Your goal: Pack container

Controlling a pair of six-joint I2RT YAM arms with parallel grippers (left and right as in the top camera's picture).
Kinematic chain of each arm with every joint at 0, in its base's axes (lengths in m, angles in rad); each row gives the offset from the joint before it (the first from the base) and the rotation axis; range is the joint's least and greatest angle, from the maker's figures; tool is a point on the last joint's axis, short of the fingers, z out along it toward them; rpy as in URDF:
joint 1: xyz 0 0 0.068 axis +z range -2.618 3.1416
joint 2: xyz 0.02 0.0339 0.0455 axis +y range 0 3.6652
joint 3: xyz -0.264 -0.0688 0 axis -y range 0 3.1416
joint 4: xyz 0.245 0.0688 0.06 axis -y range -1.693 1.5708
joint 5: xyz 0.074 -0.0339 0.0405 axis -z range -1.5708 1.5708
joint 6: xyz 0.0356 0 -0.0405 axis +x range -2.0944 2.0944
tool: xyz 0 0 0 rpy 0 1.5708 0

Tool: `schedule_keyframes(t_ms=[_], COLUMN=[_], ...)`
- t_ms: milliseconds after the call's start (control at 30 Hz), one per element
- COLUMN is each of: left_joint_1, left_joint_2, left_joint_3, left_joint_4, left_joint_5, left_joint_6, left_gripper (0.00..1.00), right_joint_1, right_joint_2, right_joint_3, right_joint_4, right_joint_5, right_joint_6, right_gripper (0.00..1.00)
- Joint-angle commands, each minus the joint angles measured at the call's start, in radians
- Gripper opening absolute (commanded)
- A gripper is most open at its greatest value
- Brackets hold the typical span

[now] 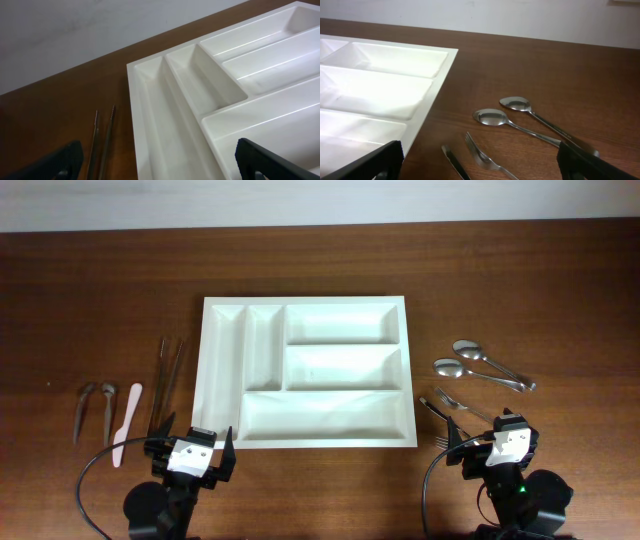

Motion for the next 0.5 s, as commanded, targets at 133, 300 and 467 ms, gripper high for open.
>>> schedule_keyframes(t_ms=[133,300,467], left_joint_1=[-0.003,-0.003,-0.003], left_joint_2=[-0.01,-0.003,0.039], left_joint_3=[-0.01,-0.01,-0.009], left_joint_4=[0.005,0.005,0.001], left_joint_5=[0.052,0.121,0.12], left_joint_6=[-0.01,-0.012,-0.114], left_gripper=[0.99,0.99,0.99], right_joint_1=[0.002,0.002,0.002], right_joint_2=[-0.009,-0.009,-0.009], right_joint_3=[-0.008,-0.008,-0.005], right_joint_4=[0.001,0.002,0.003], right_joint_5=[-0.052,-0.124,-0.147], right_joint_6=[0.009,0.009,0.01], right_gripper=[0.99,0.99,0.99])
